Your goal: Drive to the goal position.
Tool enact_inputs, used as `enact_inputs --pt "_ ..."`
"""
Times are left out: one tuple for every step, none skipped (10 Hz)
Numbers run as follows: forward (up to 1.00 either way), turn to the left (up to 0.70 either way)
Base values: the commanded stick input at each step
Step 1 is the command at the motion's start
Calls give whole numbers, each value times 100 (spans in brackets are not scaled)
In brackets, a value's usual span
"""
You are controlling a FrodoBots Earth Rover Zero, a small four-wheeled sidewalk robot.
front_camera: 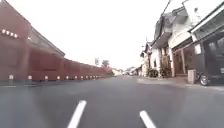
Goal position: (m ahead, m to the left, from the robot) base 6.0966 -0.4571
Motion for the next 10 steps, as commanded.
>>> enact_inputs --pt "100 -40" --pt "100 -40" --pt "100 -40" --pt "100 -40" --pt "100 -40" --pt "100 -40" --pt "100 -40" --pt "100 -40" --pt "100 -40" --pt "100 -40"
